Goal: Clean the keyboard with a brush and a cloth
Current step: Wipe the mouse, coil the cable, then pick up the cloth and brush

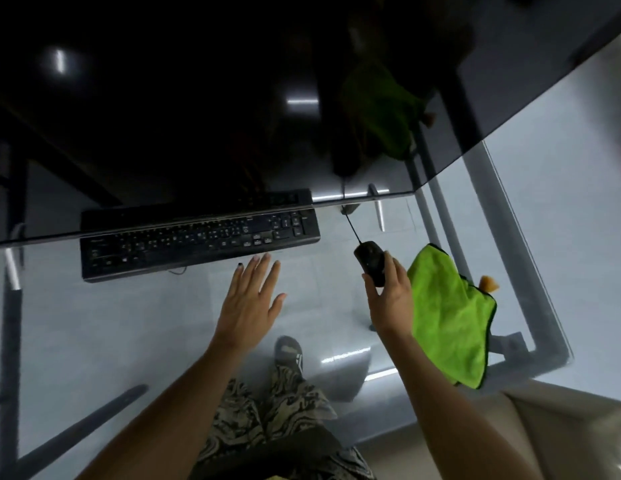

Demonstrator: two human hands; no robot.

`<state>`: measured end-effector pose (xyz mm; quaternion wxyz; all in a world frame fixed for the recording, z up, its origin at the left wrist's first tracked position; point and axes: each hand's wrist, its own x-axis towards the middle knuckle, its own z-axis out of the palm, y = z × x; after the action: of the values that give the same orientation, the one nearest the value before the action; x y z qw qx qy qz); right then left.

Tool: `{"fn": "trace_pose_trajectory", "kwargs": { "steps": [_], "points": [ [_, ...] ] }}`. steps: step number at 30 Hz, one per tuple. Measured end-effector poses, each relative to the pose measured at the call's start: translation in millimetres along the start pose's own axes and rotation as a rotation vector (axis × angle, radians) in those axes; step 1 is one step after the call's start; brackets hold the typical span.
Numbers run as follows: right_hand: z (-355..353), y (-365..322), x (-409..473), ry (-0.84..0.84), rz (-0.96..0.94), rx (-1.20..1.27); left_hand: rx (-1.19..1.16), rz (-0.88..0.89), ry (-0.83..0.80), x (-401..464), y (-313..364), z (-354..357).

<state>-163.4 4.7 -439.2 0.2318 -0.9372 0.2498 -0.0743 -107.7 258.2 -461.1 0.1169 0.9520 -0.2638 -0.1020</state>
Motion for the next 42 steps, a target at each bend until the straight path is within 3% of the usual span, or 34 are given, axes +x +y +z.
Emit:
{"fn": "trace_pose_trajectory", "kwargs": {
  "steps": [6,16,30,35,40,42],
  "points": [
    [11.9,-16.5,18.3,0.075,0.015,0.001,0.032,-0.011,-0.03,-0.6,0.8,-3.1],
    [39.6,-63.4,65.4,0.062,0.109,-0.014,0.018,0.018,-0.081,-2.0,-4.1,-9.4],
    [33.7,-68.5,56.3,0.034,0.256,0.278,0.024,0.081,-0.102,-3.6,-11.6,-21.1],
    [15.4,-77.9,21.2,0.09,0.315,0.319,-0.04,-0.096,-0.023,-35.1,-41.5,-64.7],
    [14.0,-108.7,-29.5,-0.061,0.029,0.279,-0.139,-0.288,-0.004,-102.5,-94.4,-93.7],
    [19.8,-124.1,-49.1,-0.18,-0.097,0.266,-0.194,-0.412,-0.086,-135.7,-105.3,-101.5]
  ]
}}
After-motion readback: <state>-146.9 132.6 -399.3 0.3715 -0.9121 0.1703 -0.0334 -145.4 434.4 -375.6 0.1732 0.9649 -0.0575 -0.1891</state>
